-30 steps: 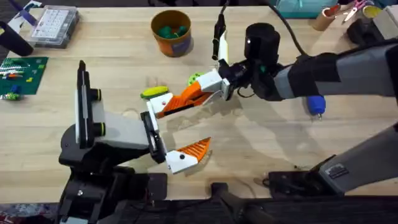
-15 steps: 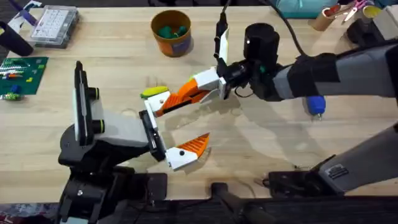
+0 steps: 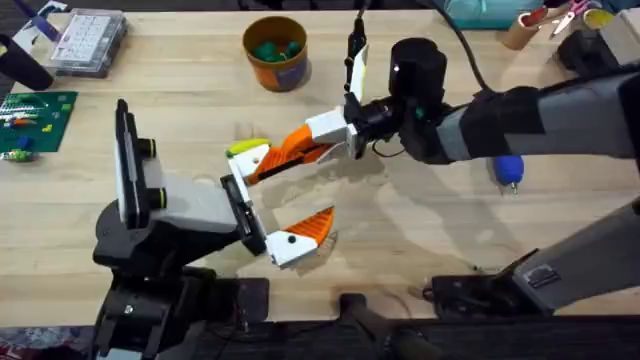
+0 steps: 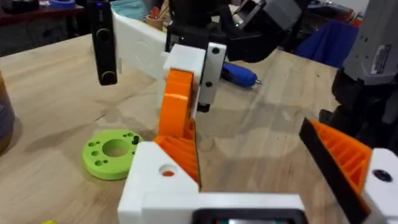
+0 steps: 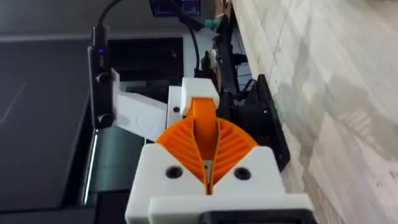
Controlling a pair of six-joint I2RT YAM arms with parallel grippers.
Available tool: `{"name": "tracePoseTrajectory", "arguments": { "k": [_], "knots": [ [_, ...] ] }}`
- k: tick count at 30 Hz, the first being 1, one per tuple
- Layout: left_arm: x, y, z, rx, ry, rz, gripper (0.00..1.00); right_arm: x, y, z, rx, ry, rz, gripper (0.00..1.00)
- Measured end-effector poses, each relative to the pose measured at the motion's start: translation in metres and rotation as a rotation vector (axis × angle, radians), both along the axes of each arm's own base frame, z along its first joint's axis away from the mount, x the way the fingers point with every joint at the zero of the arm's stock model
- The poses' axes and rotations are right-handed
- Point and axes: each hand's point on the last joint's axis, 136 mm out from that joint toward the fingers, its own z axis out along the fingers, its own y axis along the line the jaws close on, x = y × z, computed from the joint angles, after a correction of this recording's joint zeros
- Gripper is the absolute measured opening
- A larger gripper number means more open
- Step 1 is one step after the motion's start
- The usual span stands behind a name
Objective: Pick up the gripper from the table and insert it into the empty holder that is missing its gripper. Then pick up a screw, insert it into the mounting hole, and use the screwdriver to tighten it. Finally, clean up the table by picking up the vegetable and placing it into the bucket.
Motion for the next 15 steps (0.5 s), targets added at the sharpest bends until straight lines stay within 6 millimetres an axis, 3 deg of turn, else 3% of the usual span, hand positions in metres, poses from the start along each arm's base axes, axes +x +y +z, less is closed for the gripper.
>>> {"name": "tracePoseTrajectory", "arguments": {
  "k": [15],
  "knots": [
    [0.0025, 0.0013, -0.0002, -0.003, 0.01, 0.016, 0.986, 0.0026, 0.0027, -0.0011, -0.007, -0.001, -0.021, 0.01]
  ]
}}
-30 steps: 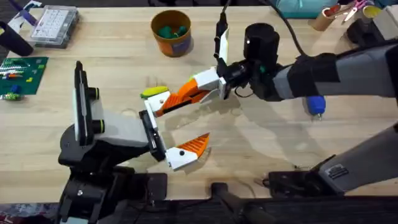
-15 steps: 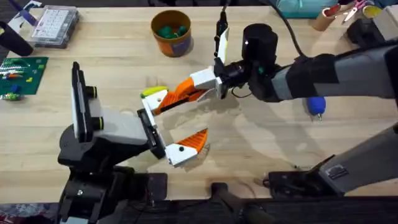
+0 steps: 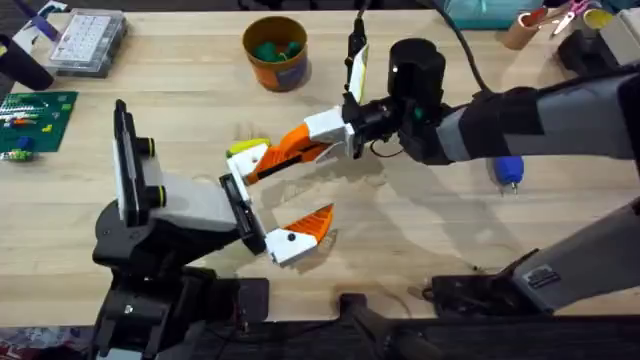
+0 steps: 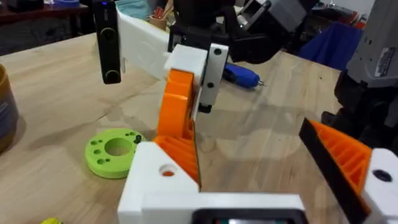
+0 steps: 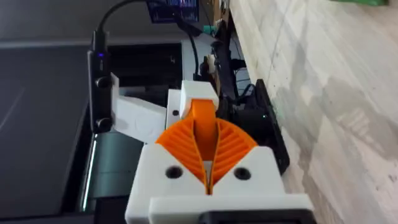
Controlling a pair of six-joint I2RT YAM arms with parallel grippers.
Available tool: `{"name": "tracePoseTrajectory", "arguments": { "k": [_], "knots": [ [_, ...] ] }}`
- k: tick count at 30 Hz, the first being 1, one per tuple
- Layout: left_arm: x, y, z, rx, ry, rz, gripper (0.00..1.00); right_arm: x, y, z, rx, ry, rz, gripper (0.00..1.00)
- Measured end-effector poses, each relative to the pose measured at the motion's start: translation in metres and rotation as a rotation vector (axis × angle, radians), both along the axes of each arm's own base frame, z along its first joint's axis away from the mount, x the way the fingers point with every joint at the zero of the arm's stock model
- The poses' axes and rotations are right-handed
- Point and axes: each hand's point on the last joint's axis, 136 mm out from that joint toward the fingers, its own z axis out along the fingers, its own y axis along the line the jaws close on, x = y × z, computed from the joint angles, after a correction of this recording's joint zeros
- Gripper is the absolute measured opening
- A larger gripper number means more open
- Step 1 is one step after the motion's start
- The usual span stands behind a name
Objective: Pick up the gripper from the table and insert it into the empty holder that is missing its gripper. Then pick up a screw, insert it into the mounting hole, and use the screwdriver to tighten it. Finally, clean up the table by picking up the vegetable and placing it into the bucket.
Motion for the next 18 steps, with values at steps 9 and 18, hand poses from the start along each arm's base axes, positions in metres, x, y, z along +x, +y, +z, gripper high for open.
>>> {"name": "tracePoseTrajectory", "arguments": {
  "k": [9, 18],
  "knots": [
    [0.0019, 0.0009, 0.0001, -0.001, 0.002, 0.012, 0.988, 0.0021, 0.0019, -0.0006, -0.007, 0.007, -0.017, 0.01],
    [-0.0031, -0.0015, 0.0001, -0.003, 0.005, -0.019, 0.988, 0.0043, 0.0066, -0.0024, -0.021, 0.018, -0.043, 0.145]
  ]
}}
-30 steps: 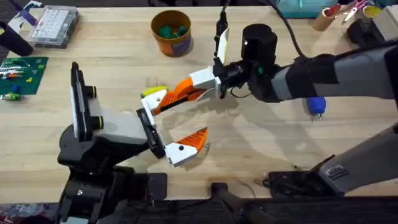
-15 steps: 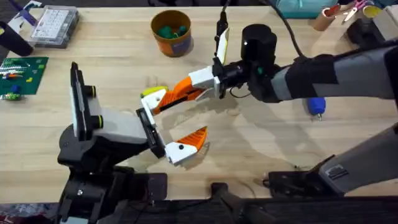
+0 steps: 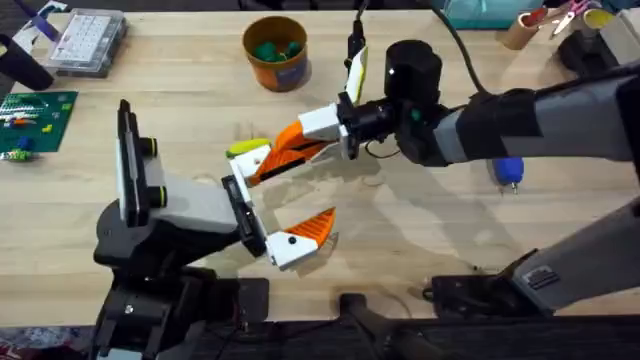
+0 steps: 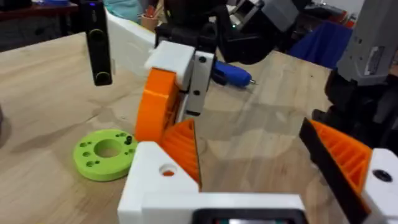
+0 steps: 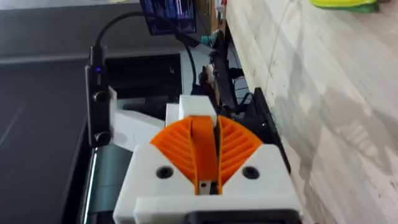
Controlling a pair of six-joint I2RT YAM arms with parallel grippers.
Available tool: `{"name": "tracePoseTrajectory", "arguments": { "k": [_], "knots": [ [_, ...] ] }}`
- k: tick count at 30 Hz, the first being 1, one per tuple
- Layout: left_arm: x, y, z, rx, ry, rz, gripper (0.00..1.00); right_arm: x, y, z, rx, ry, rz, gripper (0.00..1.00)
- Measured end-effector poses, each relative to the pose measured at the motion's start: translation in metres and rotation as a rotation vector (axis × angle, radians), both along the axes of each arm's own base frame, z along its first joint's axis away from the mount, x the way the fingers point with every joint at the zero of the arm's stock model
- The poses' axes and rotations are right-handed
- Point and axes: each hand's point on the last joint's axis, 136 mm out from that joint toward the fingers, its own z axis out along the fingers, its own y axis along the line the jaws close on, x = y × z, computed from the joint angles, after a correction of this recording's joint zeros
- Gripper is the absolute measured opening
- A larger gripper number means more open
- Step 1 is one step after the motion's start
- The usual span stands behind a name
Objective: Pick up the gripper from the table and insert it into the empty holder that is missing its gripper. Then pick up a screw, insert it into the mounting hole, and use the screwdriver to tighten it. Finally, clean up the table by picking up the vegetable and placing it into the bucket.
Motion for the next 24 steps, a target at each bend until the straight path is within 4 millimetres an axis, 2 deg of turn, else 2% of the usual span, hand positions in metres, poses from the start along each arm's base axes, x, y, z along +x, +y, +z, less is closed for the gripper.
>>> {"name": "tracePoseTrajectory", "arguments": {
  "k": [5, 8, 12, 17, 24],
  "knots": [
    [-0.007, -0.004, 0.0, 0.002, -0.013, -0.045, 0.986, 0.004, 0.003, -0.003, -0.016, 0.006, -0.033, 0.198],
    [-0.012, -0.006, 0.001, 0.008, -0.034, -0.072, 0.986, 0.008, 0.003, -0.007, -0.032, 0.021, -0.06, 0.282],
    [-0.014, -0.007, 0.001, 0.013, -0.047, -0.085, 0.986, 0.011, 0.004, -0.008, -0.038, 0.024, -0.077, 0.446],
    [-0.014, -0.007, 0.001, 0.015, -0.051, -0.088, 0.986, 0.017, -0.001, -0.008, -0.037, 0.027, -0.094, 0.965],
    [-0.014, -0.007, 0.001, 0.015, -0.052, -0.089, 0.986, 0.042, -0.022, -0.008, -0.036, 0.031, -0.171, 0.993]
  ]
}}
